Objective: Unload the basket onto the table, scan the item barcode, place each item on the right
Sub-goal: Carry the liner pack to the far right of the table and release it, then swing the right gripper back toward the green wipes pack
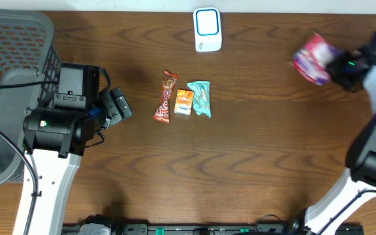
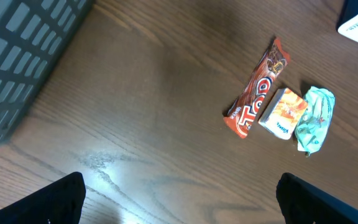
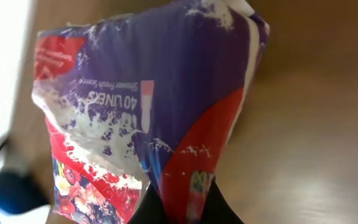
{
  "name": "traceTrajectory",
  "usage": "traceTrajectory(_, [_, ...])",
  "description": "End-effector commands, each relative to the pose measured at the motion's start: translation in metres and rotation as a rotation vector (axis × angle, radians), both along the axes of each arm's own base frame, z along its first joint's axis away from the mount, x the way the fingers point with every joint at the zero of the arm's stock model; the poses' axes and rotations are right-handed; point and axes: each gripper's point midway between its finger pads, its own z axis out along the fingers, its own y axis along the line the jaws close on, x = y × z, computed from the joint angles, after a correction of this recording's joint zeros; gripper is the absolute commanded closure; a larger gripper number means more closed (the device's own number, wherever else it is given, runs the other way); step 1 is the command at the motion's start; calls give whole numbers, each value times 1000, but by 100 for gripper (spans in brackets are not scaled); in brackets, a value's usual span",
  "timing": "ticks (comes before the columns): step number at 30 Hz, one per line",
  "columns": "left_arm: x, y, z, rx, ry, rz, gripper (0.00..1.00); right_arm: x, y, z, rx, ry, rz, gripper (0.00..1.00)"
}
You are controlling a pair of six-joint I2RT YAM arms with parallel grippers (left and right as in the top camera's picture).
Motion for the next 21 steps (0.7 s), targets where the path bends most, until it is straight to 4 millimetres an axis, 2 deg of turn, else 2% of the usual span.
traceTrajectory(1, [1, 3, 6, 7, -19, 15, 2, -18, -34, 7, -4, 0, -31, 99])
traceTrajectory(2, [1, 3, 6, 7, -19, 15, 2, -25, -43, 5, 3, 12, -55, 97])
traceTrajectory(3, [1, 3, 6, 6, -19, 15, 2, -31, -53, 4, 7, 19, -77, 90])
traceTrajectory(5, [1, 3, 6, 6, -19, 15, 2, -40, -70, 4, 1, 20, -105, 63])
traceTrajectory(7, [1, 3, 6, 7, -19, 15, 2, -47, -86, 5, -19, 12, -112, 28])
traceTrajectory(8, [1, 3, 6, 7, -19, 15, 2, -50, -91, 5, -29, 10, -109, 20])
traceTrajectory(10, [1, 3, 6, 7, -19, 15, 2, -53, -97, 5, -46, 5, -96, 13])
traceTrajectory(13, [1, 3, 6, 7, -19, 15, 2, -49, -88, 8, -52, -32, 1, 13])
traceTrajectory(16, [1, 3, 6, 6, -19, 15, 2, -42, -76, 20, -22, -91, 61, 19])
traceTrajectory(17, [1, 3, 6, 7, -19, 15, 2, -40, -74, 28, -17, -114, 69, 24])
traceTrajectory(20, [1, 3, 6, 6, -19, 15, 2, -37, -71, 58, -42, -174, 83, 54])
traceTrajectory(21, [1, 3, 6, 7, -19, 15, 2, -36, -70, 66, -55, -187, 86, 60])
